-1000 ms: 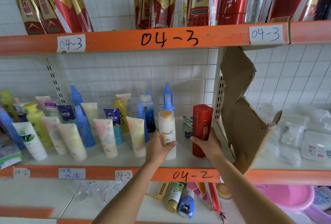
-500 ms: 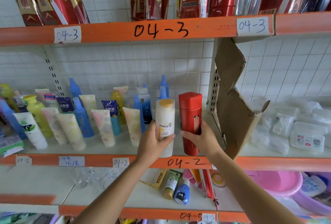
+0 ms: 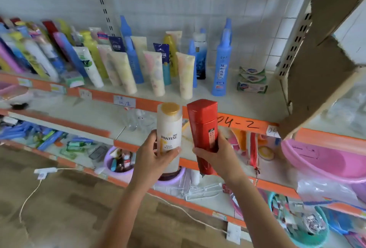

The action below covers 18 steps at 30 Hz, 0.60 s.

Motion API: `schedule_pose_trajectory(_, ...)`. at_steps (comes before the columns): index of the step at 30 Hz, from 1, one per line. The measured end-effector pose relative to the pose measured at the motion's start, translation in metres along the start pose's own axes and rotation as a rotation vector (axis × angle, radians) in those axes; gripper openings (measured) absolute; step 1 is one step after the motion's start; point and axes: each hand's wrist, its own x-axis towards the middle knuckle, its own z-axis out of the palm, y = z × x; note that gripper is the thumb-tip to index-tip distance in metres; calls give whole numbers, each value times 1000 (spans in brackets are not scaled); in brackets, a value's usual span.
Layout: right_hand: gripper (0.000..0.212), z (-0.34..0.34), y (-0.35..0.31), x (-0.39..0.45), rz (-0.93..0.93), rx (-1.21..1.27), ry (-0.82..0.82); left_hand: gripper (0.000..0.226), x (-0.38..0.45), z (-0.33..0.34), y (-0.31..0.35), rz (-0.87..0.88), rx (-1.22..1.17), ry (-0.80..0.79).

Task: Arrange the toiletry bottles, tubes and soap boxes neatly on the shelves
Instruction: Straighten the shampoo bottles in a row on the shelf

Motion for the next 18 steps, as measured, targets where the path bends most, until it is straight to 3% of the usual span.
schedule_pose_trajectory(9, 37, 83, 0, -25, 8, -25, -174, 65, -62, -68, -53, -206, 33, 184)
schedule_pose_trajectory(18, 41, 203, -40, -40, -18, -62, -239, 35, -82, -182, -97, -271, -27, 299)
